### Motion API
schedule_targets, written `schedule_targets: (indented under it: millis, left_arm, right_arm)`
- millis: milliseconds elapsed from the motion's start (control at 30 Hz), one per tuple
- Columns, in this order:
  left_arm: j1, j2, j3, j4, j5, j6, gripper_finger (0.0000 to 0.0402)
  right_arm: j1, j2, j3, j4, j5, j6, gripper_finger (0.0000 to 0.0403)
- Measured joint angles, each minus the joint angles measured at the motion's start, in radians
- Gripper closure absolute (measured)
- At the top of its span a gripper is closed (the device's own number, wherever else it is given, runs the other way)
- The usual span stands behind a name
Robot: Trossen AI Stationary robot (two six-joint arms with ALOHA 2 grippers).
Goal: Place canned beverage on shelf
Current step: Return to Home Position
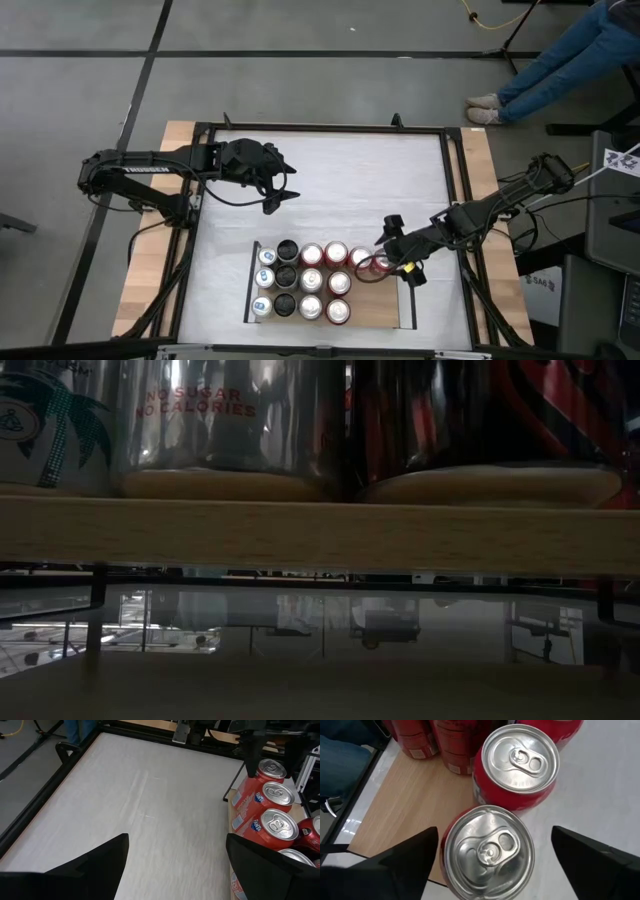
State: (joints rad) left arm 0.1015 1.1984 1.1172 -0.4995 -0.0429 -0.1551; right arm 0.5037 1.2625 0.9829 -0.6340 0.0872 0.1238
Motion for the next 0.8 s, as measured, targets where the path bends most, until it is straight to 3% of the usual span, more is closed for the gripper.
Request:
schedule_targets:
  millis: [200,667,800]
  left_arm:
    - [0.000,0.000,0.000,0.000,0.000,0.000,0.0075]
    - [0.000,0.000,0.000,0.000,0.000,0.000,0.0075]
    - [0.000,0.000,0.000,0.017,0.000,0.000,0.0075]
  right_arm:
    - [0.000,0.000,0.000,0.001,0.000,0.000,0.0004]
    - [0.001,-0.038,0.002,-0.020,-0.001,-0.009,0.0010]
    - [0.001,-0.062,0.062,-0.058,0.008,-0.009,0.0010]
